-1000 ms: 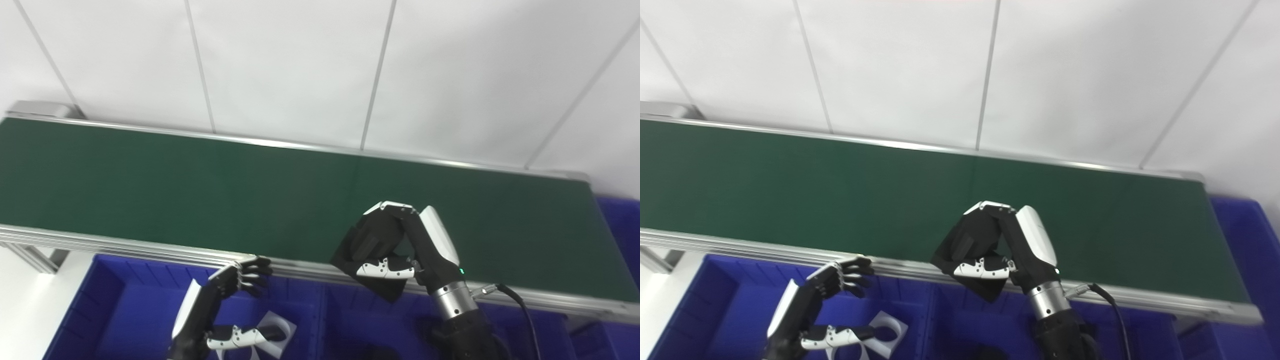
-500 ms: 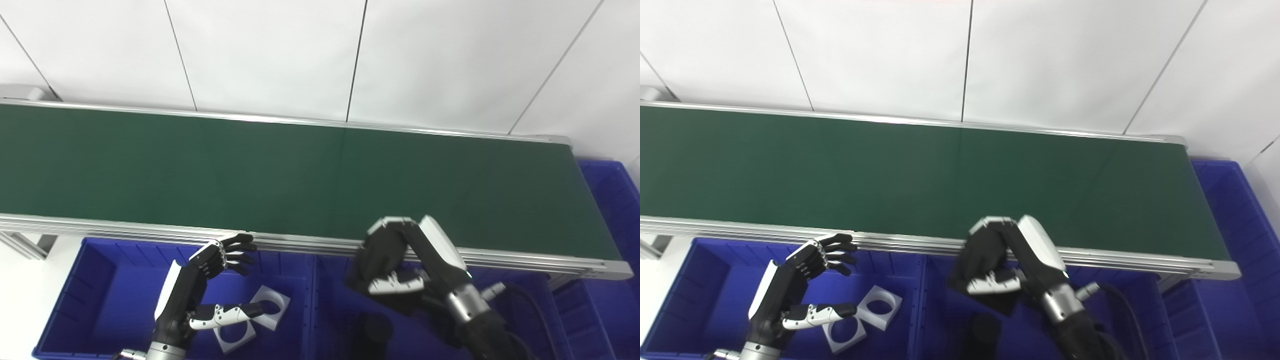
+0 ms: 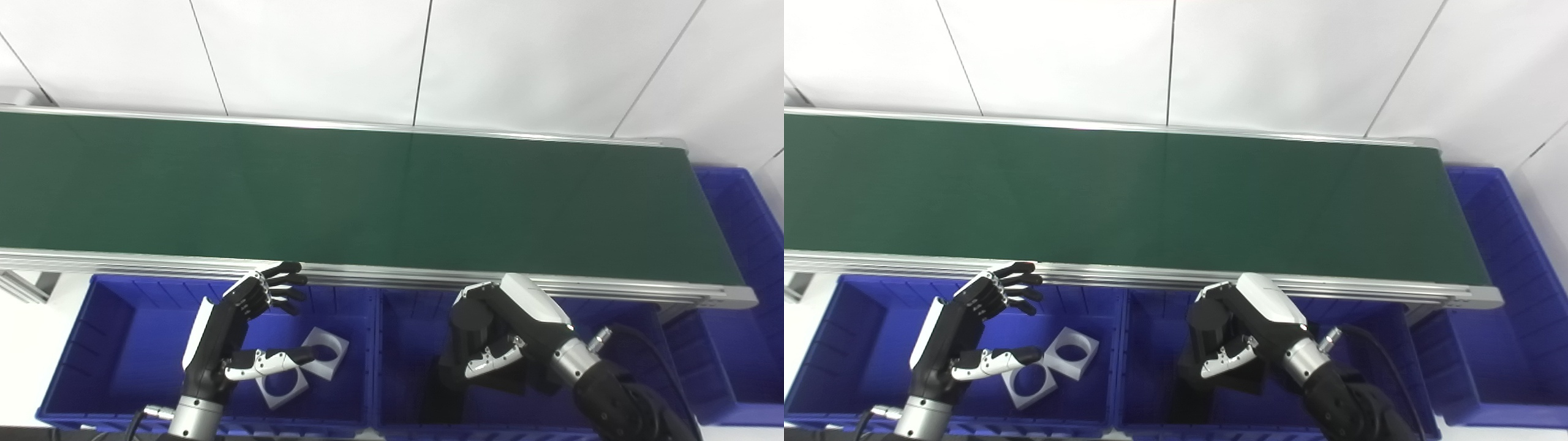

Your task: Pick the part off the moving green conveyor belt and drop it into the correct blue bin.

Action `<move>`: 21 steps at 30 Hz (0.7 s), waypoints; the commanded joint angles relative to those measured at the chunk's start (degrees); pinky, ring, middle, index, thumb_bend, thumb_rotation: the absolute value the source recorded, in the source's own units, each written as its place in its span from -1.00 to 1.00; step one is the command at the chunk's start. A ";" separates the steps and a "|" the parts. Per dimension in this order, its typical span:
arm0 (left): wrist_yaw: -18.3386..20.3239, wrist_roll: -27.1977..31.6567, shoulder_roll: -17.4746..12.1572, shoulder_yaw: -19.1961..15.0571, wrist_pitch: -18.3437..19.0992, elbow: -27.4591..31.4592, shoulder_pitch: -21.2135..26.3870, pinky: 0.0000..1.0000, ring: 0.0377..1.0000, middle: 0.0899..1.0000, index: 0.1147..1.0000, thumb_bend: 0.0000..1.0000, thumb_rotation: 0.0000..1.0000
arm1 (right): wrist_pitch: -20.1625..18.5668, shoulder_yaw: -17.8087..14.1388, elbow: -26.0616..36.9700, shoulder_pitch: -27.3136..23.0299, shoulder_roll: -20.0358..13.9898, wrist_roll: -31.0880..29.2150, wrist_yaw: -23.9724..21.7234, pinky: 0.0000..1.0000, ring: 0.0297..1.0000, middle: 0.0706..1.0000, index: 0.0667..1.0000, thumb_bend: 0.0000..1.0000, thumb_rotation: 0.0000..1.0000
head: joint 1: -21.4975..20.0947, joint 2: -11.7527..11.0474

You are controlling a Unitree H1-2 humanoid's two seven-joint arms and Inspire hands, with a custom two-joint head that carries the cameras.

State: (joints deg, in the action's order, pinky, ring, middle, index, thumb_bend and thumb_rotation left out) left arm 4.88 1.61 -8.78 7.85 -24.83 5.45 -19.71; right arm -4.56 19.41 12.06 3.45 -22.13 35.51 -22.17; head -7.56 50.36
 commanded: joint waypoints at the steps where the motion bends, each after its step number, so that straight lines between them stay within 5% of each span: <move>1: 1.26 0.45 0.42 -0.66 -2.08 2.18 0.02 -0.01 0.17 0.32 0.39 0.72 -0.29 | -1.18 0.63 1.17 -1.51 -0.77 3.03 -0.35 -0.35 -0.23 -0.23 0.01 0.03 -1.00 | -0.05 0.30; 5: 2.56 0.67 0.80 -1.71 -2.08 2.44 -0.13 -0.01 0.17 0.31 0.40 0.70 -0.30 | -2.95 2.06 1.89 -1.74 -1.20 10.24 -1.68 -0.26 -0.13 -0.18 -0.01 0.04 -1.00 | -0.17 0.54; 8: 3.51 0.89 1.07 -2.46 -2.08 2.62 -0.35 -0.01 0.17 0.31 0.40 0.70 -0.31 | -3.73 3.60 2.63 -2.06 -1.85 16.98 -3.29 0.03 0.06 -0.14 -0.02 0.04 -0.99 | -0.24 0.64; 9: 3.86 1.12 1.17 -2.71 -2.09 2.64 -0.40 -0.01 0.17 0.31 0.40 0.71 -0.32 | -3.85 4.03 2.87 -2.13 -1.99 18.78 -3.71 0.16 0.18 0.10 -0.06 0.03 -0.81 | -0.23 0.66; 10: 4.19 1.35 1.24 -2.93 -2.10 2.70 -0.44 -0.01 0.17 0.31 0.40 0.71 -0.33 | -4.59 4.48 3.60 -2.14 -1.93 21.27 -4.74 0.36 0.37 0.34 0.20 0.23 -0.60 | -0.29 0.77; 13: 5.09 1.74 1.48 -3.57 -2.10 2.84 -0.51 -0.01 0.17 0.31 0.39 0.71 -0.35 | -5.99 4.92 5.01 -1.94 -1.37 26.72 -6.87 0.56 0.54 0.53 0.47 0.41 -0.40 | -0.33 0.88; 21: 7.00 2.23 1.80 -4.91 -2.10 2.76 -0.35 -0.02 0.18 0.31 0.40 0.68 -0.36 | -8.11 4.30 8.14 -1.58 0.75 37.60 -14.46 0.95 0.74 0.68 0.63 0.58 -0.20 | -0.71 1.07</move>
State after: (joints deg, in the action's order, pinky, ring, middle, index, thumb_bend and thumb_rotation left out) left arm 11.24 2.96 -7.22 3.29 -24.83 6.45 -20.16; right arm -11.34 24.59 17.29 2.84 -21.67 71.50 -35.48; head -8.35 51.50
